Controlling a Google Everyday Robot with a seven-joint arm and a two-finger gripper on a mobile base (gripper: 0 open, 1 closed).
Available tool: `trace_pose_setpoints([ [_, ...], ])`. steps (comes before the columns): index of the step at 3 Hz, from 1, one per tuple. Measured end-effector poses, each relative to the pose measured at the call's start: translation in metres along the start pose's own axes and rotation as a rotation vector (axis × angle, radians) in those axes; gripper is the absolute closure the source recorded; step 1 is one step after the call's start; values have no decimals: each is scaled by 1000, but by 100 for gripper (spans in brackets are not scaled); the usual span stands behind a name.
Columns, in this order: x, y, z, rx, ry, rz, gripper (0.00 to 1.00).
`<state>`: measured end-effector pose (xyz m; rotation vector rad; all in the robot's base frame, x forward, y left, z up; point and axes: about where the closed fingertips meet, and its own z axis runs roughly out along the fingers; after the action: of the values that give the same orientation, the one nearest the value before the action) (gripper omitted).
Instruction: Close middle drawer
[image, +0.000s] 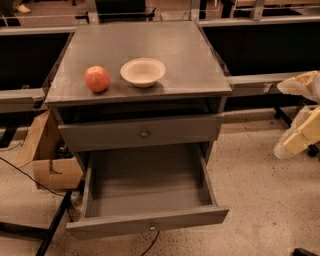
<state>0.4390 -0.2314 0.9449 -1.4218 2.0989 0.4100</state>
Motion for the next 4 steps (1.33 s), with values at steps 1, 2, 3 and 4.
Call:
trace_pose_setpoints([
  [1,-12,5,-9,54,23,-54,0],
  [2,-29,14,-25,151,102,-125,0],
  [3,-29,14,-25,151,102,-125,0],
  [4,-28,22,-20,145,124,-145,0],
])
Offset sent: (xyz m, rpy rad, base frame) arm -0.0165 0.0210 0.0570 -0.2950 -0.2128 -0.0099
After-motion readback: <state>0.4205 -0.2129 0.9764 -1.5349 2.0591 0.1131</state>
